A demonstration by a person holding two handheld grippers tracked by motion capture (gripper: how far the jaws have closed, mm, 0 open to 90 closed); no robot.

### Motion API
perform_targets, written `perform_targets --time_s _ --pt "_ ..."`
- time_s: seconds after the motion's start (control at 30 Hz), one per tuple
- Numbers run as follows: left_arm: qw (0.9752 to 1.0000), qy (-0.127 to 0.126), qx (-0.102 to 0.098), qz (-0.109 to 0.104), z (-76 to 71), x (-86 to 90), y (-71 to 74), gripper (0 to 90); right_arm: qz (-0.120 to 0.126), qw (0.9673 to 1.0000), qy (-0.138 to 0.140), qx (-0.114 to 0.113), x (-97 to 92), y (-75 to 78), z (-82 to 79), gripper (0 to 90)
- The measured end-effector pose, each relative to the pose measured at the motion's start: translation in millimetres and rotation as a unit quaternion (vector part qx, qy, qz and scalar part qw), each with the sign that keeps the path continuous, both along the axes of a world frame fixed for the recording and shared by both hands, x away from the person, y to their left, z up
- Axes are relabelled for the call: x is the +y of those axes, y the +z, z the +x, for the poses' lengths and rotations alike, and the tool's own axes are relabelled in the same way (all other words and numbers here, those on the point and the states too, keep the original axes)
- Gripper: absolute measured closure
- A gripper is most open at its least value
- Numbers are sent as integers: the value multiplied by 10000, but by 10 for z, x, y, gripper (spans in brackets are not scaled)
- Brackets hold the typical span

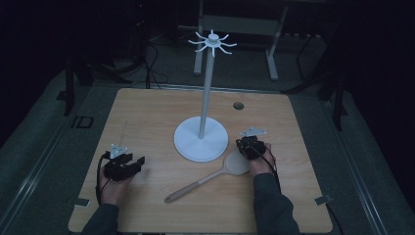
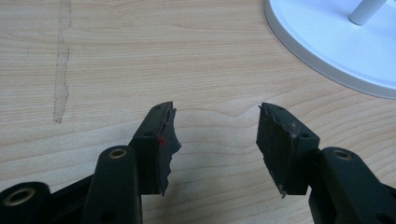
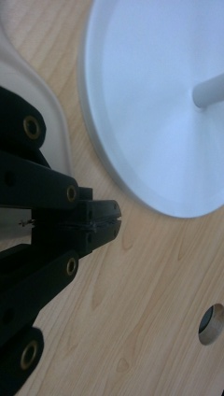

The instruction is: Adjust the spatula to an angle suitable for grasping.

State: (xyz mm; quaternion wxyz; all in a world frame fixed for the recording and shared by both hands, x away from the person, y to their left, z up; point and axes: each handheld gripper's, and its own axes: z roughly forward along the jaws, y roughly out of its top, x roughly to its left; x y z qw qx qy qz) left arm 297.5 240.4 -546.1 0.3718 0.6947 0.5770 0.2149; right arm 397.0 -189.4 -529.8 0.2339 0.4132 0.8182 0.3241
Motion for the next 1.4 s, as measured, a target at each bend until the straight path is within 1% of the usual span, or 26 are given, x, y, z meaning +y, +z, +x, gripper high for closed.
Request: perform_targets --time_s 0.1,0.13,0.17,0.2,0.37,0.53,0.57,0.7,0.73,0.77,0.87,0.97,1.0,1.1,1.13,1.17,1.2,1.23,1.27,1.3,1.33,1.4 --pt "10000 -4 4 1 2 -2 -2 470 49 10000 12 6 21 5 11 889" --pt "10000 -5 1 1 1 0 -1 470 -15 10000 21 14 30 -5 12 889" --pt "10000 -5 1 1 1 0 -1 470 -15 10000 21 14 30 -5 12 889" --pt "10000 1 1 -11 0 6 -2 470 -37 10000 -11 28 25 -31 9 892" --pt "10000 2 -1 -12 0 6 -2 470 -17 10000 -88 34 -12 -56 -12 892" --pt "10000 16 0 -8 1 4 -2 469 13 9998 -214 -35 -67 -59 -102 894" --pt "10000 19 0 -6 1 5 -1 469 13 9998 -214 -35 -67 -59 -102 894" --pt "10000 29 18 -3 4 5 -5 469 6 9998 -205 -80 -127 -44 -205 894" --pt "10000 25 25 7 5 5 -5 469 6 9998 -205 -80 -127 -44 -205 894" --pt "10000 23 24 9 4 6 -5 469 23 9997 -206 -95 -151 -39 -244 894" --pt "10000 29 20 1 2 11 -3 469 77 9997 -216 -80 -171 -38 -276 894" --pt "10000 47 24 -10 4 16 -5 469 54 9998 -182 -68 -186 -39 -322 894" --pt "10000 53 29 -11 5 14 -6 468 -2 9999 -146 -53 -193 -42 -357 894" --pt "10000 50 34 -4 6 14 -7 468 -40 9999 -130 -24 -200 -44 -384 893" --pt "10000 53 37 0 6 13 -7 469 -63 9999 -121 -43 -206 -42 -418 888" --pt "10000 51 38 3 5 13 -6 468 -37 9999 -104 -75 -208 -33 -441 885" --pt "10000 51 28 -7 4 14 -5 468 -37 9999 -104 -75 -208 -33 -441 885" --pt "10000 57 28 -11 2 17 -4 468 14 9999 -48 -110 -209 3 -512 879" --pt "10000 75 29 -25 2 18 -5 468 14 9999 -48 -110 -209 3 -512 879" --pt "10000 81 34 -33 3 20 -6 469 2 9998 79 -179 -205 34 -621 878" --pt "9999 90 34 -48 5 21 -8 469 -29 9997 124 -223 -206 42 -683 879" --pt "10000 83 40 -35 5 18 -8 468 -29 9996 193 -200 -221 31 -787 881"
